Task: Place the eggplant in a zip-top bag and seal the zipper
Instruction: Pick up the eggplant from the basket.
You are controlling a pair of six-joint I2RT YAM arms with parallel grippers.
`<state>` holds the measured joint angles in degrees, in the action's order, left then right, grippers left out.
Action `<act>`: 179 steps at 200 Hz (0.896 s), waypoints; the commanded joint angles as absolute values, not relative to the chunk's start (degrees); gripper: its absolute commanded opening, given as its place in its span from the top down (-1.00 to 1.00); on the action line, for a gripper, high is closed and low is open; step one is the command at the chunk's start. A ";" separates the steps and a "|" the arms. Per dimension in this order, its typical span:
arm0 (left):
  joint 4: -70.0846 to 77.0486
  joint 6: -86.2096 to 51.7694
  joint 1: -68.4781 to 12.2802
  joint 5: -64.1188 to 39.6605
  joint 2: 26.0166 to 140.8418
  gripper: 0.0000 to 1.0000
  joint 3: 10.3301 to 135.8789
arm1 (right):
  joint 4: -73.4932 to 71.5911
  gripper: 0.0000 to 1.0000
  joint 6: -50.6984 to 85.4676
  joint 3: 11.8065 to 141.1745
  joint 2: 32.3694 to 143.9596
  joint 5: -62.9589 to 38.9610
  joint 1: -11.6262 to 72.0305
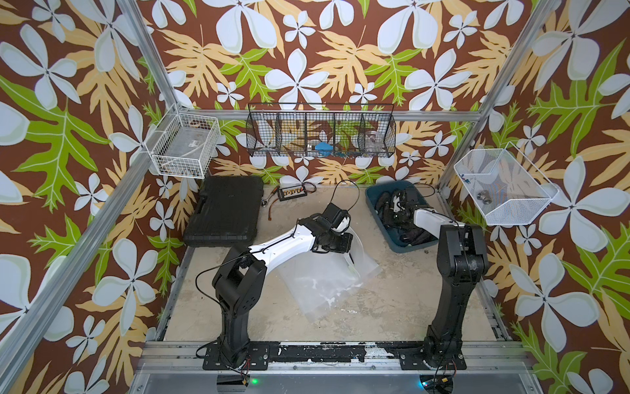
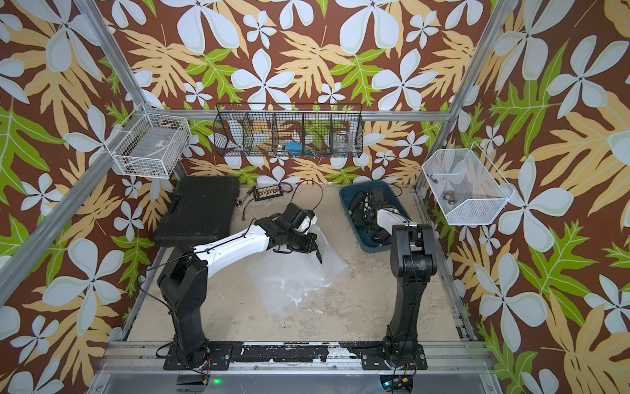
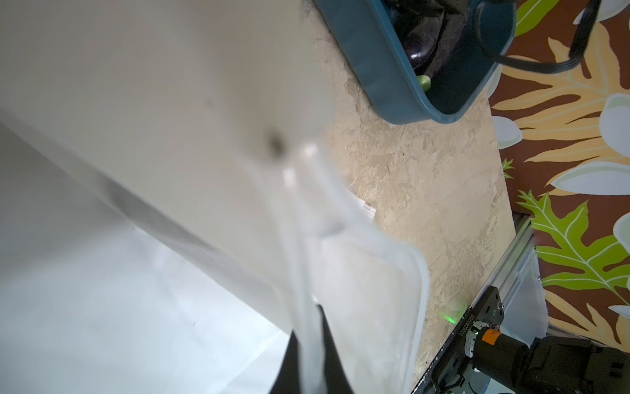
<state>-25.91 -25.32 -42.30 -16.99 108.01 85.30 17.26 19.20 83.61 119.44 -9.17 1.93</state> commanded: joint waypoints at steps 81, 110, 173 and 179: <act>-26.82 -23.90 -42.26 -16.98 108.04 0.97 86.33 | 15.04 0.38 21.88 60.13 100.74 -4.15 2.77; -26.81 -23.82 -42.25 -17.36 107.71 0.97 85.83 | 16.23 0.38 22.94 53.44 94.78 -1.52 2.80; -26.82 -23.99 -45.65 -17.50 108.21 0.96 85.57 | 19.64 0.41 24.07 46.90 80.95 0.07 2.99; -26.81 -24.07 -46.10 -17.45 108.49 0.96 85.60 | 19.81 0.41 23.88 47.35 79.42 -0.26 3.37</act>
<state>-26.57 -24.08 -44.71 -16.99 107.79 85.10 18.22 23.44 46.94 83.59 -1.13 2.87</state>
